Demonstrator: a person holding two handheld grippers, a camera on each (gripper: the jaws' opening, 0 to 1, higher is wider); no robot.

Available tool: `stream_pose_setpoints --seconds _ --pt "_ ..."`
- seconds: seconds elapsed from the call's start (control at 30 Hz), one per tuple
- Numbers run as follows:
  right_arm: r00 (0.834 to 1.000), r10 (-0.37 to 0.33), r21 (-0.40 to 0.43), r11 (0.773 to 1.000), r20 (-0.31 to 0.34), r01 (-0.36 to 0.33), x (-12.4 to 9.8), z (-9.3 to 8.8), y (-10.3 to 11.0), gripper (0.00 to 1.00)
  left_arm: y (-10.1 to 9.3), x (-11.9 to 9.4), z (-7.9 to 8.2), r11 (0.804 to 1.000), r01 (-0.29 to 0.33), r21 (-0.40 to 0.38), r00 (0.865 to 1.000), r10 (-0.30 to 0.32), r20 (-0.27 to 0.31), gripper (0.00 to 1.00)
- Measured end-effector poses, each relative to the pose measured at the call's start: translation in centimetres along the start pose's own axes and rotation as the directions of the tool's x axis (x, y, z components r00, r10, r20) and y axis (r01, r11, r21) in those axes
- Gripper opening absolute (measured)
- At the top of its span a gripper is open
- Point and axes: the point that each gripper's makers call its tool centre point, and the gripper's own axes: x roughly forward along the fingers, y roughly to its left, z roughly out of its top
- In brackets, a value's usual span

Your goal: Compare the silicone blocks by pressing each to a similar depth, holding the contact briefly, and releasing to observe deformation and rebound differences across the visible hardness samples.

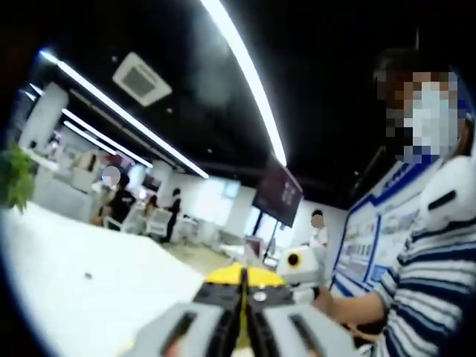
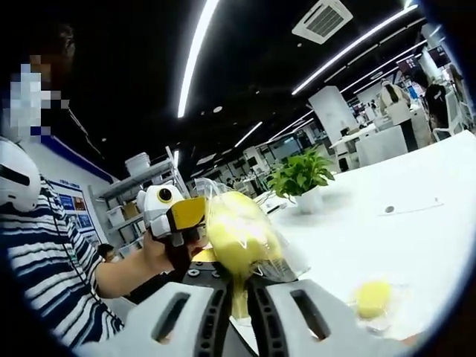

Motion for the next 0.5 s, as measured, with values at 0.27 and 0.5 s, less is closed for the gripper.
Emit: stream_pose_setpoints --seconds 0.27,0.5 --pt "1.000 0.004 0.000 1.000 0.005 -0.004 0.14 -0.16 -0.13 0.01 0.11 -0.05 -0.13 1.000 -0.009 0.002 1.000 0.009 -0.010 0.00" --pt "0.999 0.017 0.032 0.999 0.038 -0.018 0.07 0.26 -0.22 0.05 -0.06 0.36 0.18 1.000 -0.012 0.011 1.000 0.012 -0.004 0.00"
